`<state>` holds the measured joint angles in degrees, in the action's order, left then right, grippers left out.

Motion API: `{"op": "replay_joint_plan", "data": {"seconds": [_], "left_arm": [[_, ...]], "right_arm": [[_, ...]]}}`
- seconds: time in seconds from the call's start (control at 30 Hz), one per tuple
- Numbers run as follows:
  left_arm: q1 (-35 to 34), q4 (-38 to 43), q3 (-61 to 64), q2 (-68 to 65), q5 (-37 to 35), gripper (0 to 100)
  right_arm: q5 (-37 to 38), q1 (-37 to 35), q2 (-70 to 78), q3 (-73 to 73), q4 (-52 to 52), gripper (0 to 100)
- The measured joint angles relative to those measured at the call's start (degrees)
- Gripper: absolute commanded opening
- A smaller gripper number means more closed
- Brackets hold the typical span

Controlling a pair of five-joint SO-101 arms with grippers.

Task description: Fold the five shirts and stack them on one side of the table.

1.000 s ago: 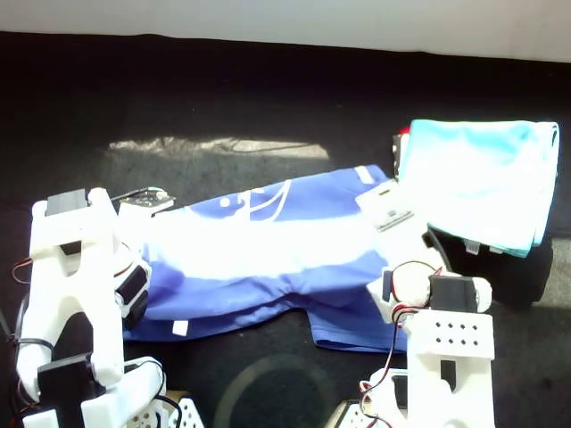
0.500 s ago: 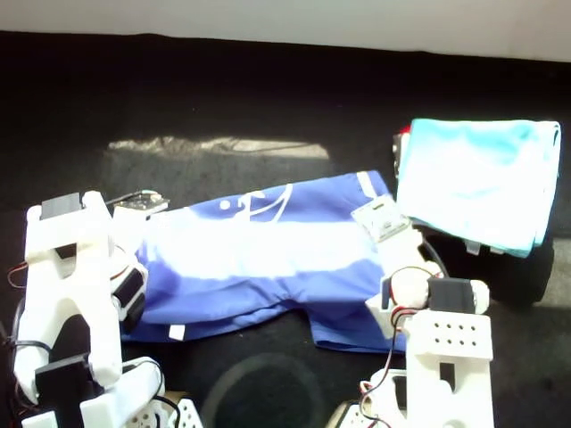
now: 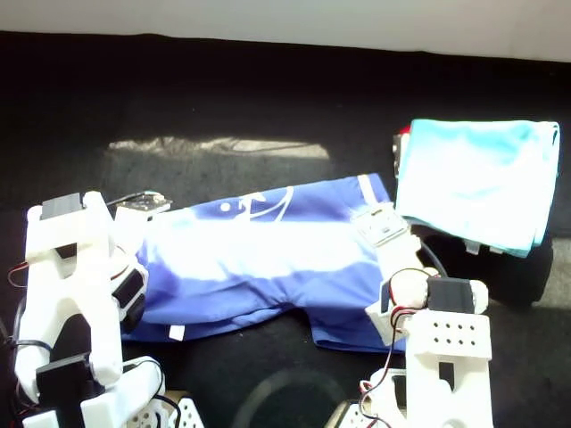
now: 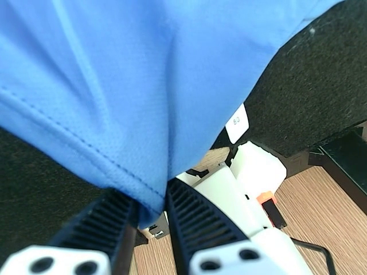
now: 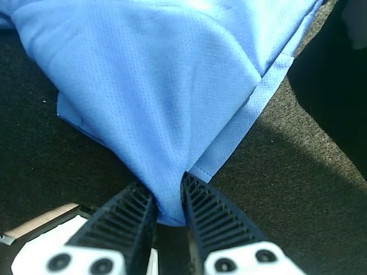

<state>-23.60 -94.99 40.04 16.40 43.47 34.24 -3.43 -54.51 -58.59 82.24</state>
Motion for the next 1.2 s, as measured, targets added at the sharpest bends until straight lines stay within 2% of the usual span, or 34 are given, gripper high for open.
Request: {"op": "replay_joint_plan", "data": {"seconds": [0.27, 0.33, 0.5, 0.6, 0.73, 0.9, 0.97, 1.0, 1.03, 1.1, 1.2], "left_arm": [[0.0, 0.0, 0.0, 0.0, 0.0, 2], [0.0, 0.0, 0.0, 0.0, 0.0, 5], [0.0, -0.1, 0.0, 0.0, 0.0, 18], [0.0, -1.7, -1.1, 0.0, 0.0, 19], [-1.2, -4.0, -6.7, 0.0, 0.1, 19], [-6.3, -4.4, -17.9, 0.0, 0.1, 17], [-7.4, -4.4, -22.2, 0.0, 0.0, 6], [-7.5, -4.4, -23.2, 0.0, -0.4, 0], [-7.3, -4.4, -23.7, 0.0, -1.8, 2], [-5.8, -3.9, -24.0, -0.2, -5.8, 1], [-1.8, -0.4, -24.0, -1.8, -10.8, 1]], "right_arm": [[0.0, 0.0, 0.0, 0.0, 0.9, 1.0], [0.0, 0.0, 0.0, 0.0, 1.5, 2.2], [0.0, -0.1, 0.0, 0.7, 1.7, 17.1], [0.0, -0.9, 0.0, 3.3, 1.7, 20.9], [0.0, -3.6, 0.0, 6.9, 3.2, 20.9], [-0.9, -5.7, 0.0, 14.4, 4.0, 20.8], [-2.6, -5.9, 0.0, 18.0, 3.2, 15.2], [-3.7, -6.0, 0.0, 19.3, 2.0, 8.0], [-4.8, -6.1, 0.0, 20.0, 0.5, 0.2], [-7.2, -6.9, 0.0, 20.2, -3.7, 2.7], [-9.5, -9.8, 0.7, 18.8, -10.5, 0.9]]}}
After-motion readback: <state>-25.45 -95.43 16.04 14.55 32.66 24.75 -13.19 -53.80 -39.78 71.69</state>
